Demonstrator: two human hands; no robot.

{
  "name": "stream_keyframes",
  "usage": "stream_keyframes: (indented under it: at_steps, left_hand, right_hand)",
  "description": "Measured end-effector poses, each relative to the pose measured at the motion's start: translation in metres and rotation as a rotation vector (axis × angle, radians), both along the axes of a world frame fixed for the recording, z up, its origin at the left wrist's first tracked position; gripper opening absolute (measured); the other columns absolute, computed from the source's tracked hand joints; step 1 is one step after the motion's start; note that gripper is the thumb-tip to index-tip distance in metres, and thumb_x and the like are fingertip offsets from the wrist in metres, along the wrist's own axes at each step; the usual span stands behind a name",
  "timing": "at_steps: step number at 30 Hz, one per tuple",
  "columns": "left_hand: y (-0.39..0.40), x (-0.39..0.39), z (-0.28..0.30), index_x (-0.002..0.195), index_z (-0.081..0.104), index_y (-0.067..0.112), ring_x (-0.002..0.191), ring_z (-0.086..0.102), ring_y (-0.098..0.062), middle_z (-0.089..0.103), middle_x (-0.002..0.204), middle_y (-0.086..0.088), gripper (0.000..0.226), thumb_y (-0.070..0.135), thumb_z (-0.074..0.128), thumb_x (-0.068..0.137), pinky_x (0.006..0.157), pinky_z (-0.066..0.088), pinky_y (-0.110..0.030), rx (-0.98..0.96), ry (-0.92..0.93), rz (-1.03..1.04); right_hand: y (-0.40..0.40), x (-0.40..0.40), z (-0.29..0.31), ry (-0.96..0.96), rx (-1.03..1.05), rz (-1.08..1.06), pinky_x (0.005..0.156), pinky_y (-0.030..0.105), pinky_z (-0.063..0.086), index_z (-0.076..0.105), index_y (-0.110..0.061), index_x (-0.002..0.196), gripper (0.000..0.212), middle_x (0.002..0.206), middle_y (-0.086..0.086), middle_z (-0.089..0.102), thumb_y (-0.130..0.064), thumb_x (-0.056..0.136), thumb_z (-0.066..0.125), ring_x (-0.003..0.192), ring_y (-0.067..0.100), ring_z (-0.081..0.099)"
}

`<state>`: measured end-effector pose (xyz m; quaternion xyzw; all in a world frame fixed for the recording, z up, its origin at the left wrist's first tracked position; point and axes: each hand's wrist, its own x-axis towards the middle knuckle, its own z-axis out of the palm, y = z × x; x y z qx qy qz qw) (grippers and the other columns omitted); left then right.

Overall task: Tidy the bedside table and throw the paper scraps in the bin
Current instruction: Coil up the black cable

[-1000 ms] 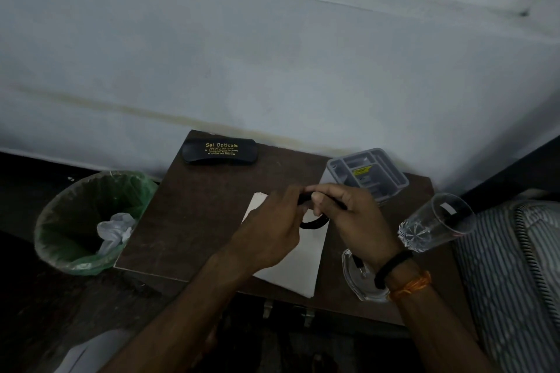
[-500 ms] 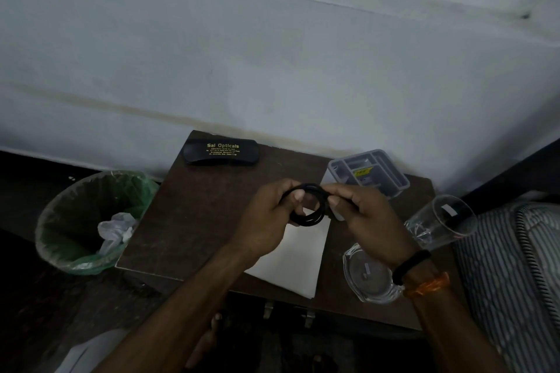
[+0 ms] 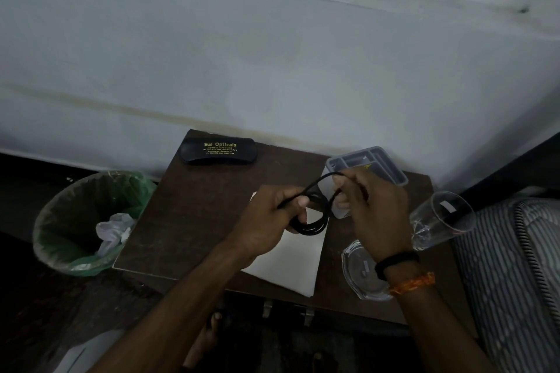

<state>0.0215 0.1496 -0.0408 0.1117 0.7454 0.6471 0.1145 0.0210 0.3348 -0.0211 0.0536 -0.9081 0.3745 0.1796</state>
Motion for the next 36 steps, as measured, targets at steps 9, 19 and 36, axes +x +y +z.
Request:
stream_keyframes:
  at_steps: [9,19,36]
  left_hand:
    - [-0.001,-0.002,-0.008,0.115,0.072,0.021,0.075,0.066,-0.006,0.068,0.074,0.004,0.024,0.019,0.054,0.099,0.069,0.053,-0.017,-0.16,0.122,0.04]
    - [0.001,0.0,-0.005,0.094,0.075,0.018,0.075,0.068,-0.014,0.069,0.077,-0.006,0.02,0.016,0.055,0.099,0.064,0.056,-0.021,-0.085,0.04,0.046]
    - [-0.001,-0.002,-0.002,0.106,0.076,0.02,0.089,0.071,-0.008,0.077,0.093,0.005,0.02,0.024,0.059,0.096,0.084,0.06,-0.037,-0.111,0.036,0.353]
  right_hand:
    - [-0.012,-0.001,-0.005,-0.361,-0.686,-0.049,0.066,0.029,0.059,0.067,-0.001,0.098,0.019,0.092,0.018,0.073,-0.017,0.098,0.057,0.081,0.03,0.073]
    - [-0.02,0.002,-0.007,-0.55,-0.856,-0.095,0.068,0.04,0.06,0.062,-0.008,0.104,0.011,0.096,0.012,0.068,-0.014,0.099,0.054,0.085,0.03,0.071]
    - [-0.043,0.018,-0.009,-0.352,-0.338,0.223,0.082,0.027,0.058,0.042,-0.032,0.13,0.076,0.115,-0.012,0.064,-0.017,0.071,0.086,0.099,0.006,0.066]
